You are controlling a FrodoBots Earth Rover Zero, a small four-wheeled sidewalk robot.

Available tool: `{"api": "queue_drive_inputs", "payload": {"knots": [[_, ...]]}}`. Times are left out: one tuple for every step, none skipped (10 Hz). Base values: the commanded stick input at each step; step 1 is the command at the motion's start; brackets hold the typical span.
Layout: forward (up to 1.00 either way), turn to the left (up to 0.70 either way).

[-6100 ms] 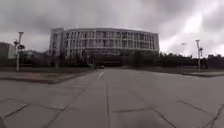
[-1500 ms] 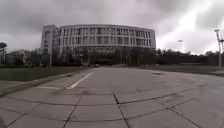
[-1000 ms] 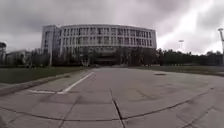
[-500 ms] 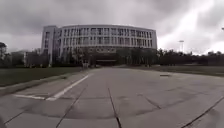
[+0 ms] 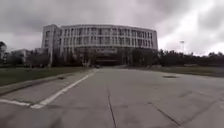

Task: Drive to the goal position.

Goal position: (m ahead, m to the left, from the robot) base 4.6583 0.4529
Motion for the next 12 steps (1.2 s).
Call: {"api": "queue_drive_inputs", "payload": {"knots": [[0.85,0.0],[0.85,0.0],[0.85,0.0],[0.85,0.0],[0.85,0.0],[0.85,0.0],[0.85,0.0],[0.85,0.0],[0.85,0.0],[0.85,0.0],[0.85,0.0],[0.85,0.0]]}}
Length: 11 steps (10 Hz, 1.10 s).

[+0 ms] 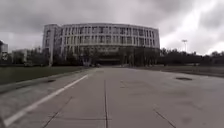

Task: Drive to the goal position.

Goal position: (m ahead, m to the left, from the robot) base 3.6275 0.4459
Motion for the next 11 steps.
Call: {"api": "queue_drive_inputs", "payload": {"knots": [[0.85,0.0],[0.85,0.0],[0.85,0.0],[0.85,0.0],[0.85,0.0],[0.85,0.0],[0.85,0.0],[0.85,0.0],[0.85,0.0],[0.85,0.0],[0.85,0.0]]}}
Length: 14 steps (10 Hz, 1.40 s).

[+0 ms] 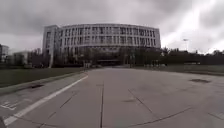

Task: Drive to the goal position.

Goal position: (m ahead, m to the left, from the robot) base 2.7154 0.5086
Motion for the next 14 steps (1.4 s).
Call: {"api": "queue_drive_inputs", "payload": {"knots": [[0.85,0.0],[0.85,0.0],[0.85,0.0],[0.85,0.0],[0.85,0.0],[0.85,0.0],[0.85,0.0],[0.85,-0.08],[0.85,-0.17],[0.85,-0.26],[0.85,-0.22],[0.85,-0.16],[0.85,-0.11],[0.85,-0.05]]}}
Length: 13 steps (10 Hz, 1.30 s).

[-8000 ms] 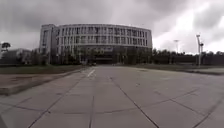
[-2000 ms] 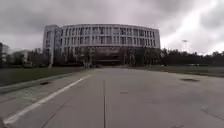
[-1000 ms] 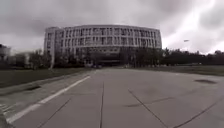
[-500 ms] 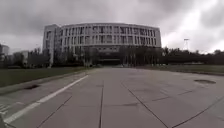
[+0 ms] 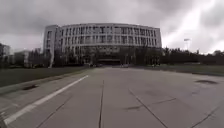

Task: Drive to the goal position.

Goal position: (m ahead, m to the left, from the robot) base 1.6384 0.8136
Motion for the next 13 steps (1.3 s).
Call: {"api": "queue_drive_inputs", "payload": {"knots": [[0.85,0.0],[0.85,-0.07],[0.85,-0.05],[0.85,-0.02],[0.85,-0.05],[0.85,-0.18],[0.85,-0.07],[0.85,-0.02],[0.85,-0.07],[0.85,-0.12],[0.85,-0.17],[0.85,0.0],[0.85,0.0]]}}
